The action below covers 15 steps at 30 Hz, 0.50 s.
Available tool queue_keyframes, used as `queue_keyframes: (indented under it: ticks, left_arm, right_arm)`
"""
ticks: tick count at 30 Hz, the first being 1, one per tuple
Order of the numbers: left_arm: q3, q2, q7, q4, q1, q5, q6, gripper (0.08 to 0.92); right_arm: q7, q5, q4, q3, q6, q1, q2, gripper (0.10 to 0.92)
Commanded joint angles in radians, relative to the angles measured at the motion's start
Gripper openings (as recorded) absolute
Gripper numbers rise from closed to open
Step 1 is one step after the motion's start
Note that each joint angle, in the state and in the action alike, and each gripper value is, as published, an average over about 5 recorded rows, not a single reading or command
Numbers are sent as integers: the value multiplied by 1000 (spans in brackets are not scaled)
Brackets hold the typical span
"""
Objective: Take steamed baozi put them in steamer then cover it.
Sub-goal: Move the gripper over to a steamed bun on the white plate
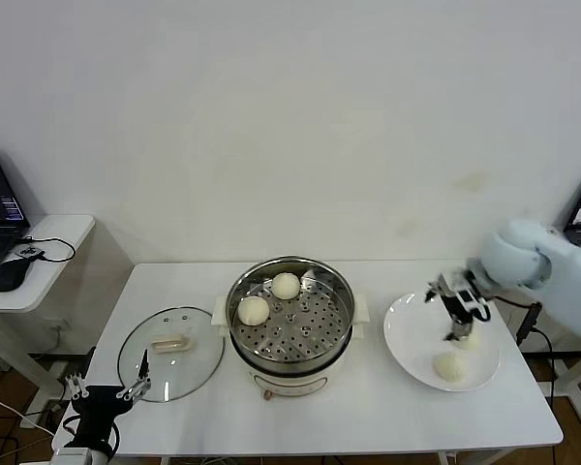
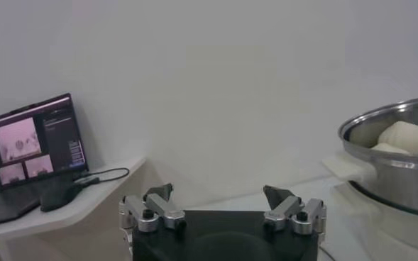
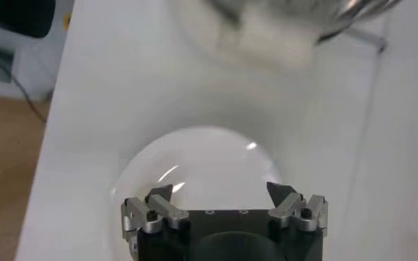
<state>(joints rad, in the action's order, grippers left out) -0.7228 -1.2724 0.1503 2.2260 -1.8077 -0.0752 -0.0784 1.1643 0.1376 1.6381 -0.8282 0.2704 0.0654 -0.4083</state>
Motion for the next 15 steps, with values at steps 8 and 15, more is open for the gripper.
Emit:
queue_keyframes:
  ticks: [8,15]
  left_arm:
    - [-1,-5,0,-2,-4,4,0,823]
    - [-5,-8,1,-1,-8,4,1,823]
  right_arm:
    - [-31,147,-59,262,-28,-379,20,823]
    - [-48,164,-107,262,-25,-394,-28,823]
